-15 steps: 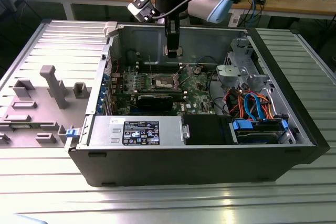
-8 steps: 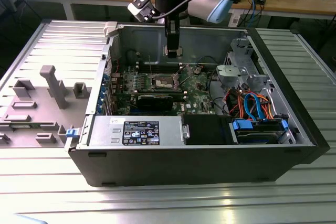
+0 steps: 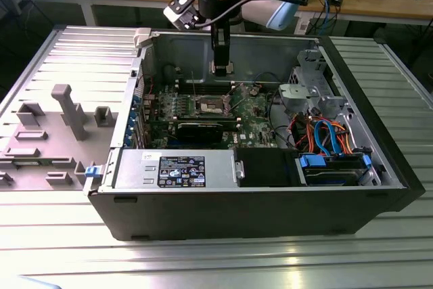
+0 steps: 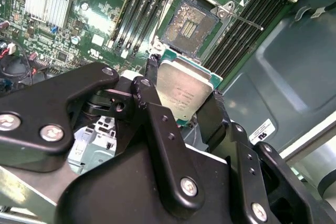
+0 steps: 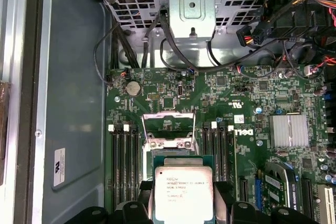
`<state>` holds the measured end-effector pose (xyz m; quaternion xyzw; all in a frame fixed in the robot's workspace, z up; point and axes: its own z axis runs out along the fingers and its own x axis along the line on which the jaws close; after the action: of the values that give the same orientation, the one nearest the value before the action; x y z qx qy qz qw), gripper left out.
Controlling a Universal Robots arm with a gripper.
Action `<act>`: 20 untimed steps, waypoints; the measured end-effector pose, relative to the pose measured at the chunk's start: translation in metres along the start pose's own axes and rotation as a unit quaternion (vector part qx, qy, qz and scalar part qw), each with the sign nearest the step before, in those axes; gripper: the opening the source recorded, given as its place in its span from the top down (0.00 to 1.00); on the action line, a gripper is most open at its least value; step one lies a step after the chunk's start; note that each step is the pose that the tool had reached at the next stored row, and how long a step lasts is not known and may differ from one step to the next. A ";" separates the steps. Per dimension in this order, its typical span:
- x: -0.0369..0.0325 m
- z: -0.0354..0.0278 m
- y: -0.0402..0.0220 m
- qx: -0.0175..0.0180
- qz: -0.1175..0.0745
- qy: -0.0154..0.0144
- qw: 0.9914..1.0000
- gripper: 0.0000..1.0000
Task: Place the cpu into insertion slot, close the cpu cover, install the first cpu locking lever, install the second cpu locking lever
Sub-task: 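Place the cpu into insertion slot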
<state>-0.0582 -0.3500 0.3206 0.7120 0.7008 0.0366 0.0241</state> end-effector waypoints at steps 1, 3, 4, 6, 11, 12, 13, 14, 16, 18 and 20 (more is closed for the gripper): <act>0.0002 0.0013 -0.0018 0.000 0.000 0.000 1.000 0.46; 0.0008 0.0048 -0.0047 0.000 0.000 0.000 1.000 0.46; 0.0011 0.0066 -0.0055 0.000 0.000 0.000 1.000 0.46; 0.0027 0.0131 -0.0065 0.000 0.000 0.000 1.000 0.46; 0.0051 0.0241 -0.0085 0.000 0.000 0.000 1.000 0.46; 0.0051 0.0251 -0.0087 0.000 0.000 0.000 1.000 0.46; 0.0051 0.0253 -0.0087 0.000 0.000 0.000 1.000 0.46; 0.0051 0.0254 -0.0087 0.000 0.000 0.000 1.000 0.46; 0.0051 0.0255 -0.0087 0.000 0.000 -0.001 1.000 0.46; 0.0052 0.0257 -0.0087 0.000 0.000 -0.001 1.000 0.46; 0.0051 0.0267 -0.0088 0.000 0.000 -0.001 1.000 0.46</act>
<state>-0.0645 -0.3443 0.2934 0.7120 0.7008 0.0362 0.0245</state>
